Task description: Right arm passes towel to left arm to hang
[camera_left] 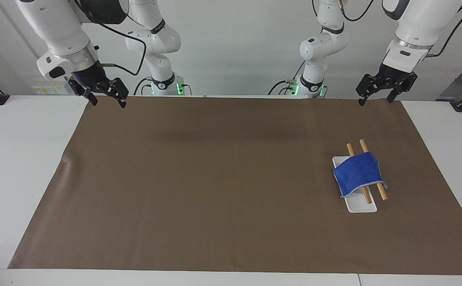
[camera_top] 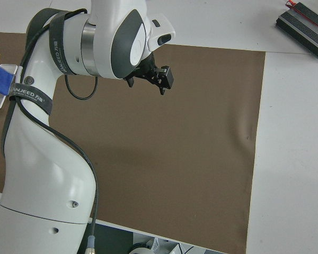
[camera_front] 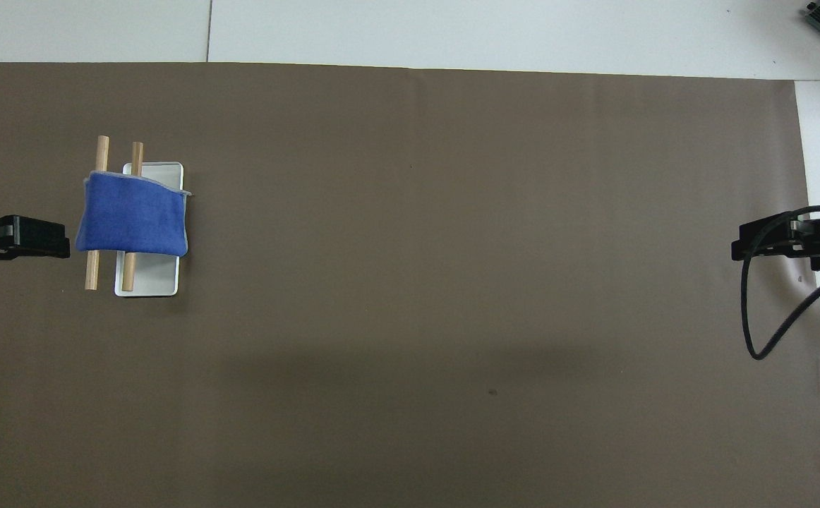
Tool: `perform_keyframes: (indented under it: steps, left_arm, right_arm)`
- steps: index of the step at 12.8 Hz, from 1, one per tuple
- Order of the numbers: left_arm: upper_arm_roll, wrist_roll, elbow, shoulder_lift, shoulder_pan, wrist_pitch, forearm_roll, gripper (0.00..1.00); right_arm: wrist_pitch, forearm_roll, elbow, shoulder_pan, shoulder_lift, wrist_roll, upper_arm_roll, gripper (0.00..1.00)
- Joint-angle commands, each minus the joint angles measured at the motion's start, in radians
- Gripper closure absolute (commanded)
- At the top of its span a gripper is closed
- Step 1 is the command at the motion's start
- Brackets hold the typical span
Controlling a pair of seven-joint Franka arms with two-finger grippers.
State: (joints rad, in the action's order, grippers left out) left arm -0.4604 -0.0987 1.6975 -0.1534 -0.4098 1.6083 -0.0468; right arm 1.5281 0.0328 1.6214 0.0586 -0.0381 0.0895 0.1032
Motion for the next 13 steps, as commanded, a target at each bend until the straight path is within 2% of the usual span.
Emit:
perform_keyframes:
  steps: [1, 3, 4, 6, 9, 11, 13]
  left_arm:
    - [0.014, -0.001, 0.014, -0.017, 0.006, -0.001, 0.013, 0.0]
    - [0.014, -0.001, 0.013, -0.017, 0.008, 0.001, 0.013, 0.0]
    - [0.05, -0.004, 0.016, -0.017, 0.055, 0.002, 0.013, 0.0]
    - [0.301, -0.009, 0.017, -0.015, 0.307, -0.004, 0.013, 0.0]
    - [0.477, -0.012, 0.017, -0.017, 0.507, -0.004, 0.021, 0.0]
    - [0.529, -0.013, 0.017, -0.017, 0.575, -0.005, 0.022, 0.0]
    - [0.548, -0.022, 0.017, -0.017, 0.6, -0.007, 0.024, 0.0]
  right_arm:
    - [0.038, 0.003, 0.025, -0.014, -0.019, -0.022, -0.004, 0.0]
    - [0.053, -0.014, 0.028, -0.014, -0.019, -0.022, -0.004, 0.0]
    - [0.053, -0.014, 0.028, -0.013, -0.019, -0.021, -0.004, 0.0]
    - [0.052, -0.016, 0.015, -0.013, -0.016, -0.019, -0.007, 0.0]
    - [0.053, -0.017, 0.015, -0.013, -0.022, -0.019, -0.007, 0.0]
    - [0.055, -0.066, 0.018, -0.01, -0.025, -0.02, -0.008, 0.0]
    - [0.053, -0.07, 0.02, -0.006, -0.026, -0.022, -0.011, 0.0]
